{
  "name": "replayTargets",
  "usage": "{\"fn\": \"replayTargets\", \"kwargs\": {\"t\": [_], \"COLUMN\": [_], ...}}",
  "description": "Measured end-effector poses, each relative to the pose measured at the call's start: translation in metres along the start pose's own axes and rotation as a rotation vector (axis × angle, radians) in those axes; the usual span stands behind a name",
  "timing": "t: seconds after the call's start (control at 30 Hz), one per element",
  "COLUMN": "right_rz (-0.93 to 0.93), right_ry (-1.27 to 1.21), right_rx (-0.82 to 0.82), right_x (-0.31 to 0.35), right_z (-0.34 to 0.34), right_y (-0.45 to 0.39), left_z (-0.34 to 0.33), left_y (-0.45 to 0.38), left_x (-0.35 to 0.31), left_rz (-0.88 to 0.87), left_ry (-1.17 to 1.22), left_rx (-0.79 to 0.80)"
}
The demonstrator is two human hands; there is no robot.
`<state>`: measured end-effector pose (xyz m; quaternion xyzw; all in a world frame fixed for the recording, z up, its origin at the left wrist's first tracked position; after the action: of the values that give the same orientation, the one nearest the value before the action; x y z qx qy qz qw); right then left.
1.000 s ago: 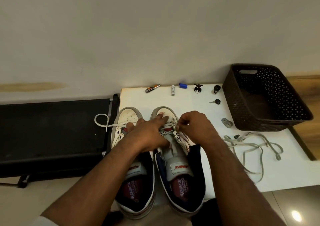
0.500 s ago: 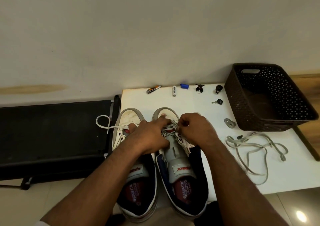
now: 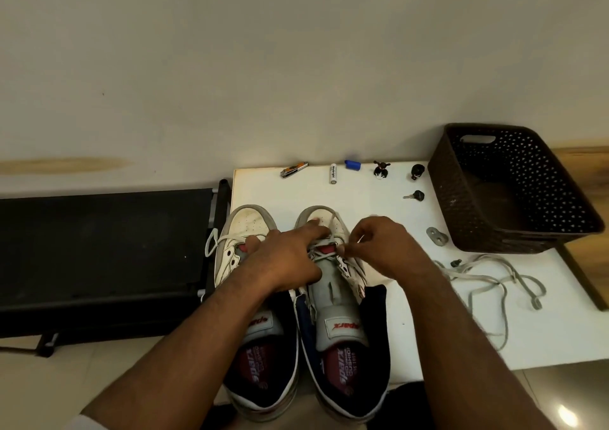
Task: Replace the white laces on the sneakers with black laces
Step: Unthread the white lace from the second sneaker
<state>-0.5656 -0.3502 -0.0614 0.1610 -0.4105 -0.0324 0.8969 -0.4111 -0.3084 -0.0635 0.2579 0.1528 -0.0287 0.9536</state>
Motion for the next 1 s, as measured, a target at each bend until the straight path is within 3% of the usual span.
{"fn": "replayTargets", "kwargs": {"t": [0.1,0.17,0.3,0.33,0.37,0.47,0.53,0.7,1.0], "right_rz": [0.064,0.068,0.088,0.098,0.081,-0.105,-0.158,0.002,-0.006], "right_ry": [-0.024,-0.037,-0.233,-0.252,-0.242,-0.078,0.038,0.175,0.196], "right_rx": [0.019,-0.052,-0.546,-0.588,-0.544,-0.179,-0.068,-0.073,0.013], "right_x": [0.011,0.014,0.009,0.008,0.007,-0.005,-0.007,0.014,0.008], "right_z": [-0.008,0.003,0.08,0.089,0.087,0.041,0.021,0.003,-0.013], "right_y": [0.001,0.002,0.02,0.023,0.022,0.013,0.013,0.01,0.005], "left_z": [0.002,0.006,0.01,0.01,0.01,0.009,0.009,0.007,0.007], "left_y": [0.0,0.004,0.009,0.009,0.009,0.007,0.007,0.005,0.004], "left_x": [0.0,-0.001,-0.002,-0.002,-0.002,-0.003,-0.002,-0.001,-0.002], "left_rz": [0.017,0.025,0.016,0.015,0.015,0.019,0.025,0.031,0.02], "left_ry": [-0.058,-0.093,-0.097,-0.095,-0.091,-0.087,-0.09,-0.08,-0.11], "left_rx": [-0.014,-0.011,-0.01,-0.014,-0.017,-0.025,-0.023,-0.018,-0.016]}}
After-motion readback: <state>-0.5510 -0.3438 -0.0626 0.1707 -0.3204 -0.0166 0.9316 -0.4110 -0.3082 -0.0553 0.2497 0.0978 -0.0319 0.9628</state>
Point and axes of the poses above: each hand's wrist, its own y-axis away from the middle knuckle, its own z-axis out of the back of the hand, x = y × z, the point moved 9 cm from there along -y, towards the middle knuckle, and after that the axes turned 14 degrees about -y, right-handed, at the moved point
